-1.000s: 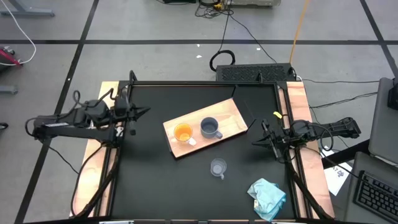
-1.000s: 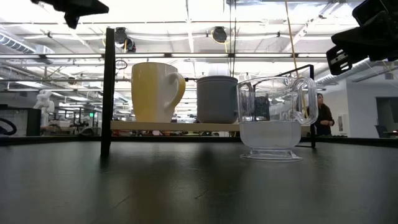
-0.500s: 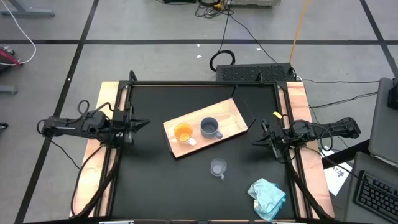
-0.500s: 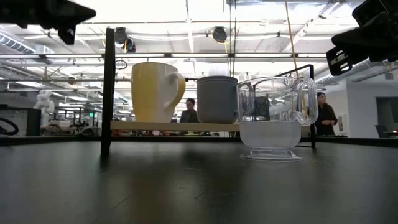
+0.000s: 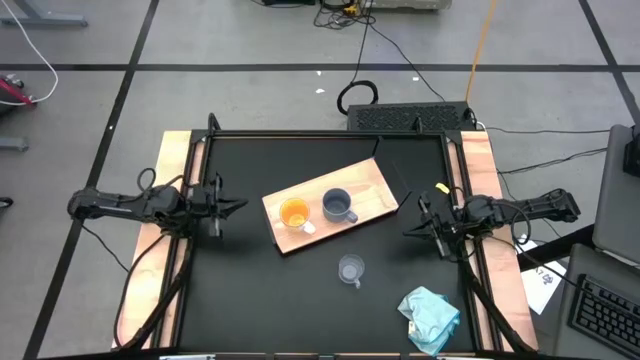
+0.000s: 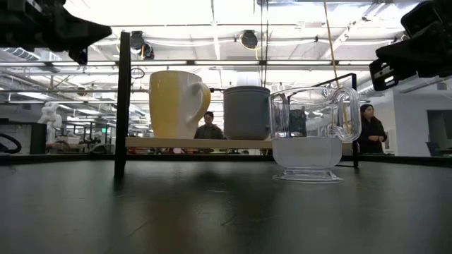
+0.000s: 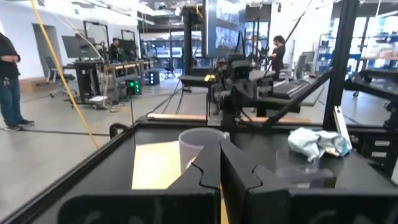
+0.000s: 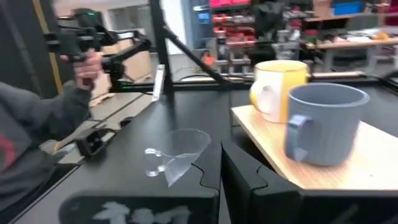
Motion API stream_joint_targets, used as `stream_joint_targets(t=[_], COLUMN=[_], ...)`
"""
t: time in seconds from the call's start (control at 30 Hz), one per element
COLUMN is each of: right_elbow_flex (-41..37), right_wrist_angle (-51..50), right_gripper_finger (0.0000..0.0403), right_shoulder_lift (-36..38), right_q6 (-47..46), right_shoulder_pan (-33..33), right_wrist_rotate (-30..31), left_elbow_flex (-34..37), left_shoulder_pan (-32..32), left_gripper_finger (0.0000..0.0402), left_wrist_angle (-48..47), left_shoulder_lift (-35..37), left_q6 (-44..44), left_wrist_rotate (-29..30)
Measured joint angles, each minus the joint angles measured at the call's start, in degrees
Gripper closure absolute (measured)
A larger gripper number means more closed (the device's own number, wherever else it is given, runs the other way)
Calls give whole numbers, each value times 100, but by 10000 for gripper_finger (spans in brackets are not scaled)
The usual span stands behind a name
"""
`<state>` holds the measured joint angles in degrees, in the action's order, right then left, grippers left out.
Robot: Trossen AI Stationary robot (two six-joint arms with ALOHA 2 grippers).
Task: Stack small to large cups/mugs on shelf
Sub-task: Put the transparent mug on the shelf
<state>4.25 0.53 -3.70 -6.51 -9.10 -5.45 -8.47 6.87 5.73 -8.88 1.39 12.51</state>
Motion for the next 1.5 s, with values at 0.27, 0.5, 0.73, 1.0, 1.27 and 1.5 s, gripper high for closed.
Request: stream_joint_targets(t=[0.27, 0.5, 0.73, 1.0, 1.27, 1.5], right_elbow_flex=[-18, -18, 372, 1301, 2329, 3092], right_wrist_angle=[385, 1088, 1554, 1541, 1097, 759], right_gripper_finger=[403, 403, 403, 403, 403, 403], right_shoulder_lift=[-13, -405, -1355, -2852, -4248, -5422], right_q6=[120, 124, -28, 55, -42, -36], right_shoulder_pan=[-2, -2, -2, 0, 2, 0], right_wrist_rotate=[-92, -107, -243, -586, -887, -988], left_elbow_flex=[160, 161, 161, 161, 161, 161], left_shoulder_pan=[-2, -2, -3, -4, -2, -3], left_gripper_finger=[401, 401, 401, 401, 401, 400], left_wrist_angle=[8, 4, -84, -100, -171, -174], left_shoulder_lift=[-2, -3, -4, -4, -4, -4], left_q6=[-51, -61, -42, -66, -61, -44], left_wrist_rotate=[-345, -354, -354, -354, -354, -354])
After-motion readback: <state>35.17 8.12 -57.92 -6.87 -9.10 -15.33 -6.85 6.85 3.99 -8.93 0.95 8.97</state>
